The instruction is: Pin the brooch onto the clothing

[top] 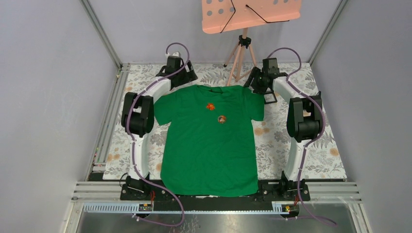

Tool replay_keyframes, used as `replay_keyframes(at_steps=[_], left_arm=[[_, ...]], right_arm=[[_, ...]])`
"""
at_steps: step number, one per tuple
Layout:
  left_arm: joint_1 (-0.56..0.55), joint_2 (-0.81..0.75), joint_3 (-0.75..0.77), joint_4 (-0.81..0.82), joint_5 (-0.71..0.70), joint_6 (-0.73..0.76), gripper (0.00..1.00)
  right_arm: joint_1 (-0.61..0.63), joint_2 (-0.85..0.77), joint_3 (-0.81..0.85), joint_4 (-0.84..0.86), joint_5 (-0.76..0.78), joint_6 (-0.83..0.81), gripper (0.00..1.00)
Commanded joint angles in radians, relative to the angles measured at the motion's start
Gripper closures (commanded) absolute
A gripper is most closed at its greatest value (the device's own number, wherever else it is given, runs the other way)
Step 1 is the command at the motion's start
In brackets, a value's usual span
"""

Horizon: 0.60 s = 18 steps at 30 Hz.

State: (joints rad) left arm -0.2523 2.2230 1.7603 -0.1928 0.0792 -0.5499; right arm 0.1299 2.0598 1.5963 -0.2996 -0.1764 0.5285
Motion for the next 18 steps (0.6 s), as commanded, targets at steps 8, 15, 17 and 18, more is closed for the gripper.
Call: replay_keyframes(at_steps=[8, 15, 17, 18], left_arm=[[0.016, -0.506, -0.391, 0.154, -0.104, 0.015, 0.01], [0.044, -0.892, -0.623, 0.070, -0.212, 0.021, 0.01], [0.044, -0.998, -0.636, 0.002, -0.220, 0.042, 0.01], [0.044, -1.050, -0.633, -0.043, -0.220, 0.052, 0.01]], right_arm=[[-0.027, -0.399, -0.281, 0.019, -0.006, -0.183, 0.27], [-0.137, -0.759, -0.498, -0.047, 0.042, -0.288, 0.21], [-0.157, -0.879, -0.547, -0.064, 0.081, -0.319, 0.18], [-0.157, -0.935, -0.574, -0.068, 0.098, -0.336, 0.17]])
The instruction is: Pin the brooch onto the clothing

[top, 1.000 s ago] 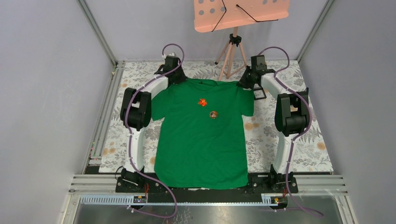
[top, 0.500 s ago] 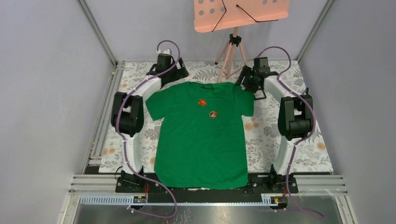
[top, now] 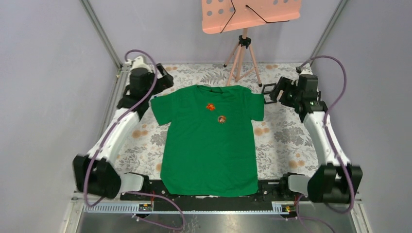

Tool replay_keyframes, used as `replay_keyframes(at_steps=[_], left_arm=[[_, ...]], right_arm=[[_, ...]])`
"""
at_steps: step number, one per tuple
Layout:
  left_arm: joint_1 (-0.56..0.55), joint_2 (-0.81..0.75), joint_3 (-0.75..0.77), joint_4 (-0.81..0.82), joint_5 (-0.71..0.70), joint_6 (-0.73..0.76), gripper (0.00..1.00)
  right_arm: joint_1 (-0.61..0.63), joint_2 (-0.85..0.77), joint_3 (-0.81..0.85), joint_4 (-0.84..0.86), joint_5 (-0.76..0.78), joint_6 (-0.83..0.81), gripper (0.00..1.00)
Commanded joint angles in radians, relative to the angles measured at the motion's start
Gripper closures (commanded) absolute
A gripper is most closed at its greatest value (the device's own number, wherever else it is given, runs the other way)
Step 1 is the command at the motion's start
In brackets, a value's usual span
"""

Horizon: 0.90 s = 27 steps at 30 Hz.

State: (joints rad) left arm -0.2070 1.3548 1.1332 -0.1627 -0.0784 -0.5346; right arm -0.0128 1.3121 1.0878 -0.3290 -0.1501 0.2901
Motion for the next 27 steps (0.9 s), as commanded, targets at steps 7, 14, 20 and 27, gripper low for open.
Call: replay_keyframes(at_steps=[7, 14, 20, 27], left_arm=[[-0.003, -0.478, 0.049, -0.279, -0.026, 0.136, 0.01], [-0.003, -0.674, -0.094, -0.253, -0.076, 0.336, 0.01], [-0.003, -0.715, -0.209, -0.165, -0.068, 0.310, 0.01], [-0.003, -0.727, -0.257, -0.106, -0.010, 0.295, 0.01]], right_arm=[[-0.015, -0.544, -0.231, 0.020, 0.125, -0.117, 0.13], [-0.015, -0.758, -0.396, 0.125, 0.144, -0.110, 0.12], [-0.015, -0.789, -0.400, 0.112, 0.144, -0.110, 0.12], [-0.015, -0.788, -0.391, 0.109, 0.144, -0.112, 0.12]])
